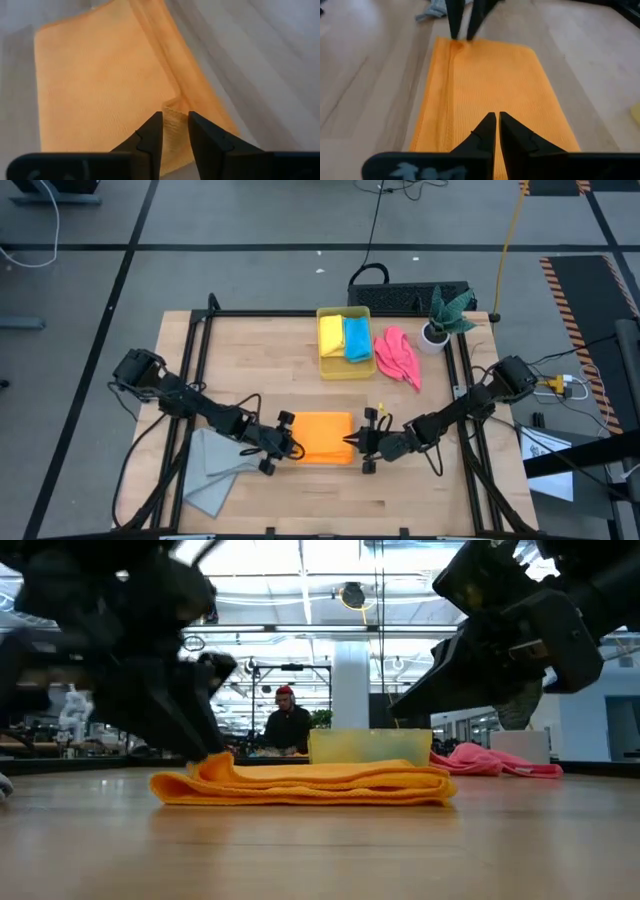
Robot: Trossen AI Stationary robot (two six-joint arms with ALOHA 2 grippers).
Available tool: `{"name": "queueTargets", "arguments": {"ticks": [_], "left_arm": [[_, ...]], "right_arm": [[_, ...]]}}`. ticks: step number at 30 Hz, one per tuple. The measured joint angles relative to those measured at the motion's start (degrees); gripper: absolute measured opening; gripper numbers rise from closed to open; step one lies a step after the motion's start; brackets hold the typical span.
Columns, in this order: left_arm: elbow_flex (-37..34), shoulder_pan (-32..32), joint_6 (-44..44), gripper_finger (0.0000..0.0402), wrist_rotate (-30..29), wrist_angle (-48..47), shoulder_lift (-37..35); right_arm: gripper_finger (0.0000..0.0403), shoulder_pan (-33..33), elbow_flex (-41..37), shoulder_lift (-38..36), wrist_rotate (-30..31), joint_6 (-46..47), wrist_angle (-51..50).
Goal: Fold microfiber towels
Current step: Fold the orange microfiber towel
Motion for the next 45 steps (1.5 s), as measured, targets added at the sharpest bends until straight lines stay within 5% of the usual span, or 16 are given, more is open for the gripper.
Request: {"name": "queueTargets", "arguments": {"ticks": [16, 20, 30, 45], "left_arm": [[0.0, 1.0, -1.3, 0.0221, 4.1, 3.3, 3.6], [0.4, 0.9, -1.1, 0.0182, 6.3, 4.4, 5.5], [2.5, 0.7, 0.0, 0.0011, 5.7, 4.3, 4.8], [3.2, -5.7, 0.6, 0.0015, -1.5, 3.1, -0.8]], "right_arm": [[0.0013, 0.0, -4.8, 0.0, -0.1, -1.0, 10.4], [0.0013, 0.0, -4.9, 0.0, -0.1, -1.0, 10.4], [0.0013, 0.1, -4.9, 0.0, -0.2, -1.0, 10.5], [0.0013, 0.1, -4.9, 0.0, -0.2, -0.7, 10.3]]}}
